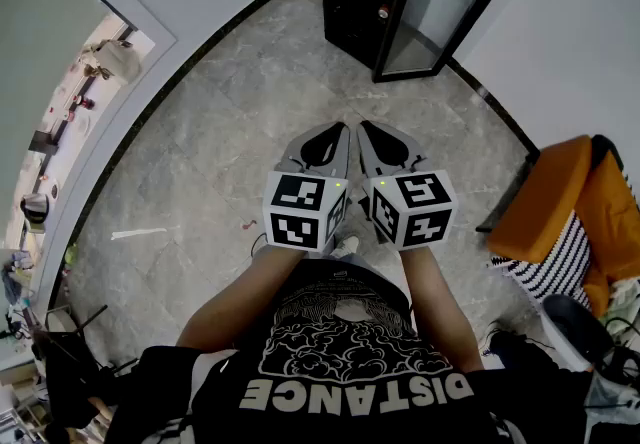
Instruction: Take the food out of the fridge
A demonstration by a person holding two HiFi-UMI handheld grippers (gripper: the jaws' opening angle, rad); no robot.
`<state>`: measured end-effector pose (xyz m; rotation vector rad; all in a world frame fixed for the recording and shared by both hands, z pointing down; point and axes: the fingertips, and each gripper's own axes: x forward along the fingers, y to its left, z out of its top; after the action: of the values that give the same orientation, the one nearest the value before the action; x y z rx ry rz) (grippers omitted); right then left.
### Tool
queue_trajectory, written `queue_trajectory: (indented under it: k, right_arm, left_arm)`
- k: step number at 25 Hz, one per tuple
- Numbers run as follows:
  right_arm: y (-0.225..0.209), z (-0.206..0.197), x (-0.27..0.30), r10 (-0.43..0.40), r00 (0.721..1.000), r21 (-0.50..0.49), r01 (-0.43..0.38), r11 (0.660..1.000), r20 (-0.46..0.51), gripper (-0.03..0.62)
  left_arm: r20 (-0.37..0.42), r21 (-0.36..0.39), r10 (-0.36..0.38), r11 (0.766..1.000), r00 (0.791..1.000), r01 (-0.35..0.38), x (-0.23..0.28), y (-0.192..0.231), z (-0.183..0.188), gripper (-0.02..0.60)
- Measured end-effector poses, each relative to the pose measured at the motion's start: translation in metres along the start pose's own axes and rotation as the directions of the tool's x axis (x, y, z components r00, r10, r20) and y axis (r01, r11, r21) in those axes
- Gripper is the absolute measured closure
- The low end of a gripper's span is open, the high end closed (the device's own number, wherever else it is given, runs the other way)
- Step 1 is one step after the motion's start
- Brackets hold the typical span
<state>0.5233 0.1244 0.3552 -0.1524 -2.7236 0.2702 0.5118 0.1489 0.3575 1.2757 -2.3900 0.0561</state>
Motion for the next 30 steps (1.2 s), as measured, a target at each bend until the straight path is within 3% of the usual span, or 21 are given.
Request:
queue_trajectory:
  k: [7,15,30]
  right_arm:
    - [-0.005,-0.003,-0.002,0.019,1.0,0.065,-0.02,0.998,0.005,0.592]
    - [-0.006,0.004,0.028,0.035,0.999,0.059,-0.034,0.998,-0.017,0.592]
    - [-0.013,0.058,0.156,-0.033,0.999,0.078,0.036,0.996,-0.039,0.591]
  left_arm:
    - [-0.012,-0.007,0.002,1.0,1.0,-0.002,0.004,-0.005,0.0,0.58]
    - [-0.012,-0.024,-0.009,1.0,1.0,0.009,0.022,0.02,0.007,0.58]
    - [-0.031,-0.032,-0.091,0.995,0.995,0.09,0.092,0.134,0.055,0.58]
